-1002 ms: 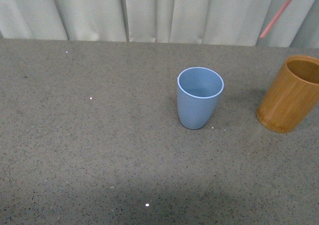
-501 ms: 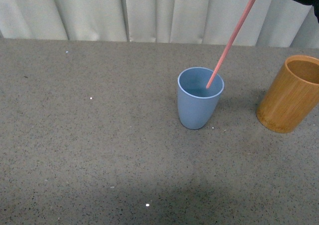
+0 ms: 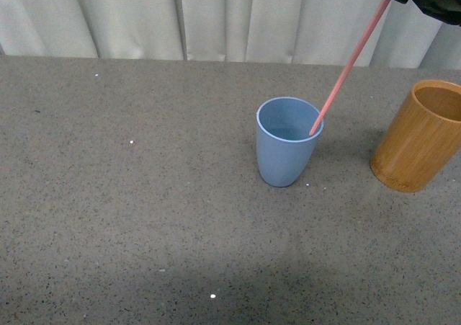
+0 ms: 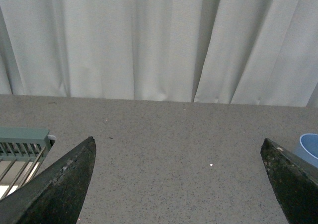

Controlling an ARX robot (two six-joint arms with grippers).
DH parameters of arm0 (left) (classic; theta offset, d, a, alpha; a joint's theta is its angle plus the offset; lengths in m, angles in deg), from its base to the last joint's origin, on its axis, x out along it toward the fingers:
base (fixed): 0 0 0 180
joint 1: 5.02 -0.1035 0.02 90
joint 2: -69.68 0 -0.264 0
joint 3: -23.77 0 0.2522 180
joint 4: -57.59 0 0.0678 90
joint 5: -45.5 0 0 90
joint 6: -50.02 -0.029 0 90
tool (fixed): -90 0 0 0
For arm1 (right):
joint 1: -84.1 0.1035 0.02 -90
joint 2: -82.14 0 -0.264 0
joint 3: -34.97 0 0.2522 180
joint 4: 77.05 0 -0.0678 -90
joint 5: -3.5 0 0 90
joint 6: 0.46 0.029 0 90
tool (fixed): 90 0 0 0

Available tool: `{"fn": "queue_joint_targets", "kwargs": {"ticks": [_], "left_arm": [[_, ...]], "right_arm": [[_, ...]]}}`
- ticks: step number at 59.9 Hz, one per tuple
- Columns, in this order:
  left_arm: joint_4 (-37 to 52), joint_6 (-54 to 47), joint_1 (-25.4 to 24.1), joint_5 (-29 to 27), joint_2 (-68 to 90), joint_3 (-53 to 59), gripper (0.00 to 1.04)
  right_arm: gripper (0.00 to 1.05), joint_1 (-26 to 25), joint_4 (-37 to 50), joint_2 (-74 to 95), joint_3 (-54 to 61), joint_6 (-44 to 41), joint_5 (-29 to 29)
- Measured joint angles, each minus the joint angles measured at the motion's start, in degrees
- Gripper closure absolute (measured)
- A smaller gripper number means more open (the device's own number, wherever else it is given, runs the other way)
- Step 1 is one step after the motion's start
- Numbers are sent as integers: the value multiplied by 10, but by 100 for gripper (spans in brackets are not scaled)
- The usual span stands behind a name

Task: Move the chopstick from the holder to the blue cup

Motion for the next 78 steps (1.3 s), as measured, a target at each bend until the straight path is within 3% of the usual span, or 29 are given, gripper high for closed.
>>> {"fn": "queue_joint_targets", "kwargs": {"ticks": [23,36,49,55,61,67,69,78], "left_arm": [[0,0,0,0,0,0,7],[0,0,0,0,0,0,7],[0,0,0,0,0,0,7],[0,0,0,0,0,0,7],[0,0,0,0,0,0,7],[0,0,0,0,0,0,7],[0,0,0,0,0,0,7],[0,0,0,0,0,0,7]], "right_arm": [[102,6,-15,8,-5,5,2],[51,11,-16,9,-5,6,-6],[8,-3,5,-28,36,-22,45],[25,-37,160,-80,133,-132,-24],[42,-92,189,-193,245,-204,-82],[66,-201,63,-416,382,-236,-191],[71,-218,16,-477,407,-239,-198],[96,-235,-283,-815,435,-246,-210]]}}
